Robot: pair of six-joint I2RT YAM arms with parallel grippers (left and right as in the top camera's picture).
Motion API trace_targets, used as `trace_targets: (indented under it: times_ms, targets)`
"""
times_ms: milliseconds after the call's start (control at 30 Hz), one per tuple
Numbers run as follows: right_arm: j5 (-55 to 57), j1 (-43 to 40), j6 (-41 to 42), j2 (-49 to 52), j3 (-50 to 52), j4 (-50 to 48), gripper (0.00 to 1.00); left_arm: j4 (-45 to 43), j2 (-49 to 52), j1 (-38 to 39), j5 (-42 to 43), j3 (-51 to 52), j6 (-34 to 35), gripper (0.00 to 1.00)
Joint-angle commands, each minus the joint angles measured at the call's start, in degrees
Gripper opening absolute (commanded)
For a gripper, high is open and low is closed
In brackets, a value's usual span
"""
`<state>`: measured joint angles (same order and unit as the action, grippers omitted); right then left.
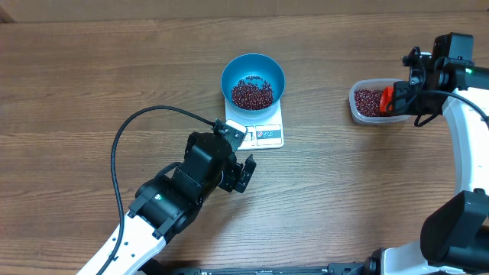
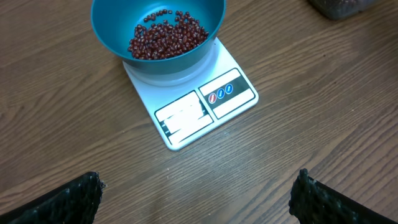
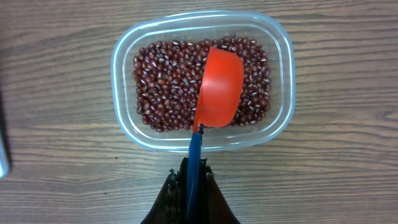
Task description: Scoop item into bowl and weigh 150g on scale
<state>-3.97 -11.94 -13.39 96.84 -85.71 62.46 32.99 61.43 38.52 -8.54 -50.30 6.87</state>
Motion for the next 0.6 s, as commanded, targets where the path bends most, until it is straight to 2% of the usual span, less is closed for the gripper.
trace_targets:
  times_ms: [0,567]
  targets:
    - [1.81,1.2,-1.88,0.33,0.26,-0.13,0.04,0.0,0.39,-0.26,0.66,0.04,-0.9,0.99]
    - [1.77,2.25,-1.88,0.33,0.26,-0.33,0.04,-0.02,0.39,-0.26,0.66,0.04,-0.92,1.0]
